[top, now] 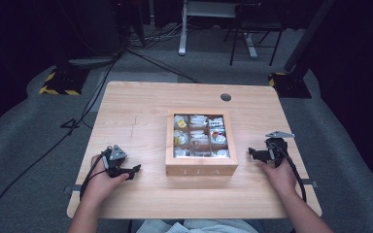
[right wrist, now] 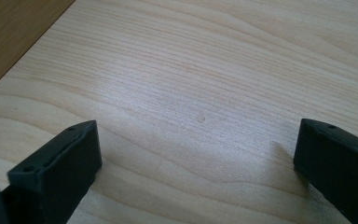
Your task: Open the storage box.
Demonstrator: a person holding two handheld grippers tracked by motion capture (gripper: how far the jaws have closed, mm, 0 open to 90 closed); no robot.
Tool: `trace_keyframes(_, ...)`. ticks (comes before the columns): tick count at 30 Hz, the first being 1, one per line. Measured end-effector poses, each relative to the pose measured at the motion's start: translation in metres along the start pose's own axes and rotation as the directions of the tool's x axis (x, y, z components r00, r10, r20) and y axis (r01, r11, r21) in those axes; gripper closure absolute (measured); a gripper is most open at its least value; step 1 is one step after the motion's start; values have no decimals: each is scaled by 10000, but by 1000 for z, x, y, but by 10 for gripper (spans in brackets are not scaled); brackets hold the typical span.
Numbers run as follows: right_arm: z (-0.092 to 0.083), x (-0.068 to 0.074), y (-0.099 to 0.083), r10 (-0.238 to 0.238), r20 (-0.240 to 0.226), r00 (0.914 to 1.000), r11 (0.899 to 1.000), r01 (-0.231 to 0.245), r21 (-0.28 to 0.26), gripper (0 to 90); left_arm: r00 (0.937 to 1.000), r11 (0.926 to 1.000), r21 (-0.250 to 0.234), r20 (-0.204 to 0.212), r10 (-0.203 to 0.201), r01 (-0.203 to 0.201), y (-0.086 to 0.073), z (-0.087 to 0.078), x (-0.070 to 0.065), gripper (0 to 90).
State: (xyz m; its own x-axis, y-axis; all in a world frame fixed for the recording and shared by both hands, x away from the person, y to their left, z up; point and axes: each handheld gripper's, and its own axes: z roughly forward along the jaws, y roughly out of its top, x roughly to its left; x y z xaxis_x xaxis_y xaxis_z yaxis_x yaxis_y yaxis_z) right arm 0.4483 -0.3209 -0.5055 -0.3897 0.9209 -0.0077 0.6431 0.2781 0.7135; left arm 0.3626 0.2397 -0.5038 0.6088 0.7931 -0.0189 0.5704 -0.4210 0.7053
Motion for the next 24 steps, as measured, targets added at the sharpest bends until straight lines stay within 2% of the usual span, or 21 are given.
trace_keyframes(5, 0, 0, 0, 1, -24, 10000, 10000, -1, 0, 18, 10000, 10000, 21, -3, -18, 18, 0, 0, 0, 248)
trace_keyframes(8, -5, -2, -3, 95, 48, 9999, 9994, -93, -325, 177, 10000, 10000, 11, 7, -6, 6, 0, 0, 0, 249)
trace_keyframes(9, -5, -2, -3, 95, 48, 9999, 9994, -93, -325, 177, 10000, 10000, 11, 7, -6, 6, 0, 0, 0, 248)
trace_keyframes(11, -9, -4, -5, 186, 133, 9997, 9988, -180, -455, 299, 10000, 10000, 23, 10, -31, 31, 0, 0, 0, 248)
trace_keyframes(12, -13, -6, -3, 276, 202, 9994, 9994, -272, -227, 415, 10000, 10000, 22, 11, -28, 28, 0, 0, 0, 248)
trace_keyframes(14, -17, -8, -2, 329, 301, 9990, 9994, -327, -72, 470, 10000, 10000, 22, 15, -35, 35, 0, 0, 0, 248)
trace_keyframes(17, -23, -9, 0, 429, 228, 9988, 9989, -425, -210, 513, 10000, 10000, 22, 13, -34, 33, 0, 0, 0, 248)
trace_keyframes(18, -30, -11, 2, 538, 134, 9985, 9974, -531, -491, 528, 10000, 10000, 23, 8, -29, 29, 0, 0, 0, 248)
trace_keyframes(20, -36, -11, 5, 663, -8, 9978, 9957, -662, -650, 551, 10000, 10000, 21, 11, -30, 30, 0, 0, 0, 248)
trace_keyframes(24, -43, -9, 7, 506, -103, 9987, 9947, -513, -891, 554, 10000, 10000, 20, 10, -26, 26, 0, 0, 0, 248)
